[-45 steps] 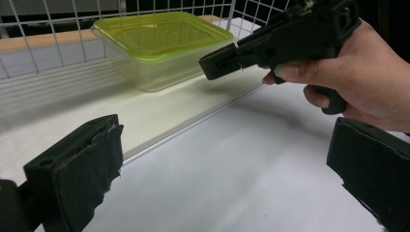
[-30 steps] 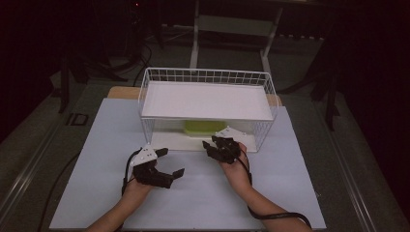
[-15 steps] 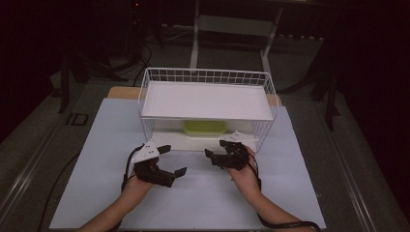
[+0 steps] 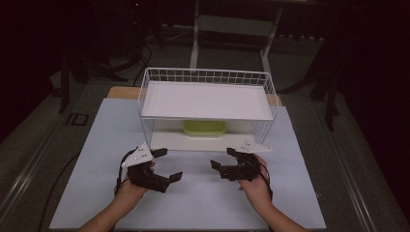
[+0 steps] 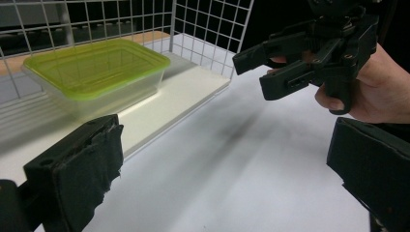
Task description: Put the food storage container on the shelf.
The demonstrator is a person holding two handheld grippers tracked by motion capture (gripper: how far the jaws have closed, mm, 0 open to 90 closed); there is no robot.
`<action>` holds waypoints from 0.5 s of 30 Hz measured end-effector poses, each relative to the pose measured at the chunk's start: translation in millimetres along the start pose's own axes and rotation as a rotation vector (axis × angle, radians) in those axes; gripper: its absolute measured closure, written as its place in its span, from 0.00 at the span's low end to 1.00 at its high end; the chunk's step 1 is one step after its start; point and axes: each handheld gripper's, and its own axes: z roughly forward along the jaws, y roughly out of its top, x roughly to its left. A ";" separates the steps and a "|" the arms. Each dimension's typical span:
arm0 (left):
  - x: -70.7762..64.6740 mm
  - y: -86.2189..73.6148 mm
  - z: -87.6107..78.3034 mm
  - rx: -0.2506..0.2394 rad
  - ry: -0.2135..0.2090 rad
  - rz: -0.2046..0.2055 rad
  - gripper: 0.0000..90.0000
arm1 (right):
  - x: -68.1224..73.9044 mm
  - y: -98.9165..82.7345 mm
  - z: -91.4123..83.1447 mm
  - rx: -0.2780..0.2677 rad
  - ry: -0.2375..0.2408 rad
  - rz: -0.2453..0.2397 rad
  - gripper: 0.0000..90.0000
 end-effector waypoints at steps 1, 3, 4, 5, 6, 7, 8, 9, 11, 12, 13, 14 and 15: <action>-0.2 -0.7 -1.8 -0.002 -0.001 -0.003 0.00 | 0.2 -3.3 -4.0 0.001 -0.015 -0.012 0.21; -0.9 -2.0 -5.3 -0.001 0.001 -0.004 0.00 | 0.1 -6.6 -7.8 0.001 -0.012 -0.013 0.21; -1.0 -2.7 -7.0 -0.004 0.000 -0.008 0.00 | 0.2 -8.4 -9.6 -0.001 -0.016 -0.018 0.21; -1.0 -2.7 -7.0 -0.004 0.000 -0.008 0.00 | 0.2 -8.4 -9.6 -0.001 -0.016 -0.018 0.21; -2.0 -4.0 -9.3 -0.002 0.003 -0.007 0.00 | 0.3 -9.9 -11.4 0.002 -0.014 -0.022 0.21; -2.5 -5.0 -10.4 -0.003 0.002 -0.010 0.00 | 0.5 -12.1 -15.2 -0.001 -0.014 -0.026 0.21; -3.2 -5.8 -11.1 -0.003 0.003 -0.011 0.00 | 0.7 -13.0 -17.4 -0.001 -0.015 -0.032 0.21; -3.7 -6.9 -11.6 0.000 0.004 -0.010 0.00 | 1.2 -13.6 -19.1 -0.004 -0.020 -0.036 0.21; -5.1 -9.1 -12.9 0.003 0.003 -0.009 0.00 | 1.8 -14.4 -24.3 -0.012 -0.023 -0.043 0.21; -5.9 -10.2 -13.3 0.004 0.004 -0.011 0.00 | 2.1 -14.4 -26.7 -0.010 -0.021 -0.045 0.21; -6.2 -11.0 -14.0 0.009 0.001 -0.013 0.00 | 2.3 -14.5 -29.3 -0.011 -0.024 -0.046 0.21; -6.7 -12.0 -14.5 0.007 0.000 -0.014 0.00 | 2.2 -14.9 -32.1 -0.016 -0.025 -0.048 0.21; -7.3 -12.8 -15.2 0.012 0.000 -0.014 0.00 | 2.1 -15.5 -34.4 -0.017 -0.024 -0.047 0.21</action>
